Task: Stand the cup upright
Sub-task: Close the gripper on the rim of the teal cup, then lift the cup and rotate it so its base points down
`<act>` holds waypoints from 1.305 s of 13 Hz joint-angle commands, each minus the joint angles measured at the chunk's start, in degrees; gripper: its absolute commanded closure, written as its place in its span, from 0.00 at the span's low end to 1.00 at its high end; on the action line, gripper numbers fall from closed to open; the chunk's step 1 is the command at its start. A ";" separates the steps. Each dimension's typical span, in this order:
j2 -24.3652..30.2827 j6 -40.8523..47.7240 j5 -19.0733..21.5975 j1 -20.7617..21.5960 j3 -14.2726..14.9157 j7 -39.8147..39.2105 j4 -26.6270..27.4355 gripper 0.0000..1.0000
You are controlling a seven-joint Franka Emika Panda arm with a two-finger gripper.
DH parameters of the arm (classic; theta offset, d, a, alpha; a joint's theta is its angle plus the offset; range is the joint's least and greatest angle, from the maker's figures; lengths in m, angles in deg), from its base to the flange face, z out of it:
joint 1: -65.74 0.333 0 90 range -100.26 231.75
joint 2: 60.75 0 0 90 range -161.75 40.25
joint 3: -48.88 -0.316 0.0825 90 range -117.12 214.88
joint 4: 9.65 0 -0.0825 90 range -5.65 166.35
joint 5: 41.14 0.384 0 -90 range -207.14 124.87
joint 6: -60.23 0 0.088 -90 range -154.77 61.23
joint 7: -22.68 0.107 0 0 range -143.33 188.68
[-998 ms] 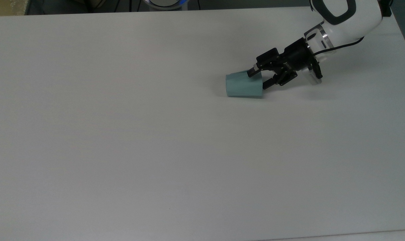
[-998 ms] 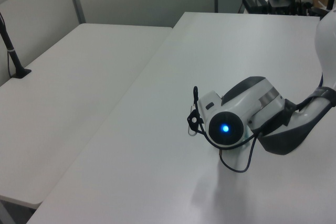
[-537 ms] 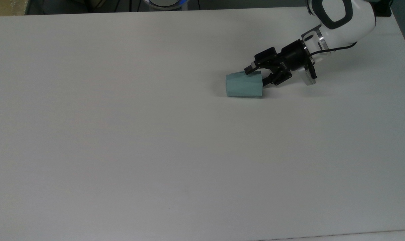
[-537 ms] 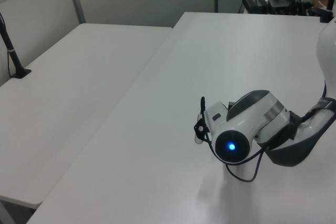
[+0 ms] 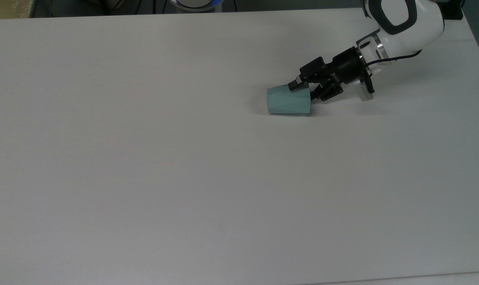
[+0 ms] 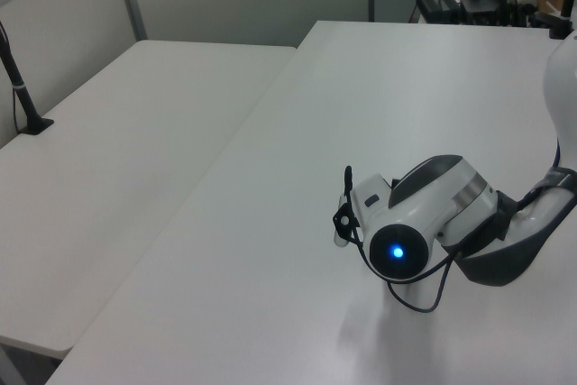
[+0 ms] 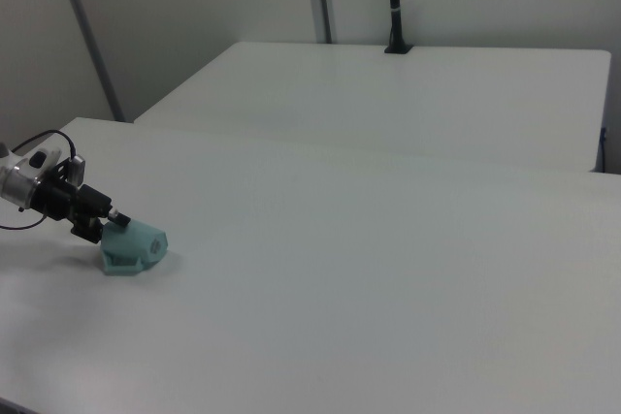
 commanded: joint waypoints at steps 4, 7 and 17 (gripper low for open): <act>-0.80 0.35 -1.49 0.06 0.36 -0.55 2.35 1.00; -1.24 0.44 -1.49 -0.37 0.45 -1.35 2.28 1.00; 22.01 -15.32 17.89 -18.62 0.89 -6.54 12.07 1.00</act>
